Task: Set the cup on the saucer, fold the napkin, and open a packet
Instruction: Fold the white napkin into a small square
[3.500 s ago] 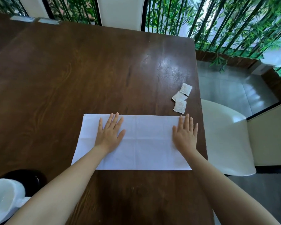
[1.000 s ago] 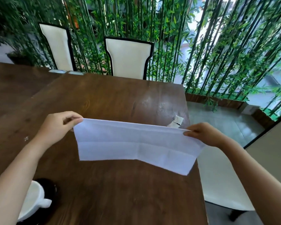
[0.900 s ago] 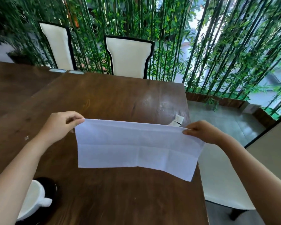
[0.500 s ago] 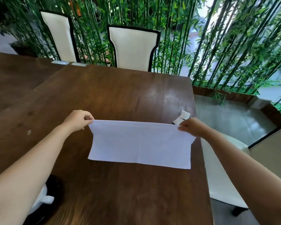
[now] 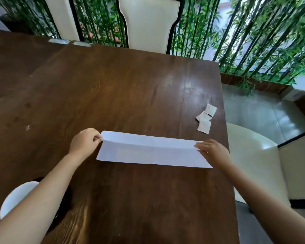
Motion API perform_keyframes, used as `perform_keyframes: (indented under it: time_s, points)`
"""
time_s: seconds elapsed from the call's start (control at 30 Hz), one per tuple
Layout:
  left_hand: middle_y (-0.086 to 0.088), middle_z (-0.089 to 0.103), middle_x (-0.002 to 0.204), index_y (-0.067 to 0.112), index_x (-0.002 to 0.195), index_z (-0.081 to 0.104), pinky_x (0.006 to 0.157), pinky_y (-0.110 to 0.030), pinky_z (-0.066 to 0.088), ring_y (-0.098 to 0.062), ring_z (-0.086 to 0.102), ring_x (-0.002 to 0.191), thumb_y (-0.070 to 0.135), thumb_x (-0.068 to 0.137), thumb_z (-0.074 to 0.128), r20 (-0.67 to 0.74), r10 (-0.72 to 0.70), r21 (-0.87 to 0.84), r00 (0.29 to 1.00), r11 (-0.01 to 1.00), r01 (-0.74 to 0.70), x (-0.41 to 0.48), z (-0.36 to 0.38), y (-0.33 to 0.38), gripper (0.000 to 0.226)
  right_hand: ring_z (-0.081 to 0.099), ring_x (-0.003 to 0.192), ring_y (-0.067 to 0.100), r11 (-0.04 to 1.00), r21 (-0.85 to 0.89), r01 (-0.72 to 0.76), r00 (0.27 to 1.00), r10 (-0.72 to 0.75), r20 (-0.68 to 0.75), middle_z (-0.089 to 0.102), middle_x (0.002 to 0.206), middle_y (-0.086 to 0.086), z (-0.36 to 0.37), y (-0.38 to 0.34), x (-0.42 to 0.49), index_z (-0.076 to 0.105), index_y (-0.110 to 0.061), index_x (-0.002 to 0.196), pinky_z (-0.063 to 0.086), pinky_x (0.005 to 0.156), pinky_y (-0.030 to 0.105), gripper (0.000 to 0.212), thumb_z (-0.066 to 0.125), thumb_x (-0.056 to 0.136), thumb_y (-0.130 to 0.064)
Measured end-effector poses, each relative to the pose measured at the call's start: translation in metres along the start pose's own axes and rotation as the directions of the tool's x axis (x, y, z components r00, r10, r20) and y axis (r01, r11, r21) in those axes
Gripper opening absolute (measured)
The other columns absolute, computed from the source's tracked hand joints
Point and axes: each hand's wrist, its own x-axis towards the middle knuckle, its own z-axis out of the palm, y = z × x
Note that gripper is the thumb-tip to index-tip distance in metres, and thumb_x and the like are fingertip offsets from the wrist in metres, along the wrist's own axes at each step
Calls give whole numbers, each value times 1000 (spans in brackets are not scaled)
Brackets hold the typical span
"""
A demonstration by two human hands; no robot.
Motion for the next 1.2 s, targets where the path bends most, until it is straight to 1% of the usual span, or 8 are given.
perform_keyframes:
  time_s: [0.13,0.27,0.53,0.73,0.9,1.03,1.13,1.2]
  points:
    - [0,67,96,13,81,68,62,-30,43,-22,62,86,5,82,59,-27,29,15,999,999,-29,-32,19,-8,12,73,80,24,992,-38,122,990,-124,-61,77,91,0,14,-2,-22,78,-16,86,59,62,33,26,84,64,-4]
    - [-3,68,96,9,83,68,59,-29,44,-24,64,84,3,82,59,-64,23,38,998,999,-21,-53,33,-9,11,73,86,24,993,-66,94,994,-97,-52,77,96,-1,22,-5,-31,77,-16,89,60,63,35,29,82,65,-1]
    - [-6,69,91,6,85,69,61,-34,51,-26,64,82,0,80,62,-76,39,63,996,997,-35,-66,43,-10,10,63,113,27,994,-100,37,999,-36,16,67,122,1,34,-1,-44,69,-16,114,54,88,41,42,73,75,-1]
    - [-10,68,93,2,87,68,65,-37,50,-30,63,86,-2,75,61,-54,29,79,998,997,-25,-70,44,-9,14,34,140,19,997,-72,-12,984,25,177,41,148,-2,38,2,-51,45,-21,138,25,116,37,46,49,93,-24]
    - [-19,64,113,-1,95,66,78,-48,49,-38,61,100,7,78,50,-231,104,95,967,992,-84,-53,37,16,25,32,141,21,988,54,-145,989,142,48,41,149,0,35,-33,-35,41,-19,139,19,117,39,51,42,92,-37]
    - [-15,42,145,9,130,51,110,-50,26,-30,37,136,8,92,45,-175,143,2,974,989,-145,-16,53,61,39,15,146,25,983,99,-157,988,155,29,24,157,4,51,-96,23,28,-15,146,9,119,39,52,34,98,-35]
    - [-5,22,156,19,144,30,115,-52,2,-20,13,145,21,98,34,-33,50,-8,998,999,-50,-3,81,79,47,4,148,24,996,74,-47,990,36,139,11,160,3,73,-145,54,16,-15,149,3,119,44,55,28,100,-35]
    - [-1,12,159,23,148,18,114,-55,-5,-17,3,146,33,98,29,68,-37,104,997,994,30,-6,102,71,51,-2,148,22,998,57,2,975,-15,220,5,161,0,90,-161,59,10,-16,150,-1,119,45,55,24,100,-35]
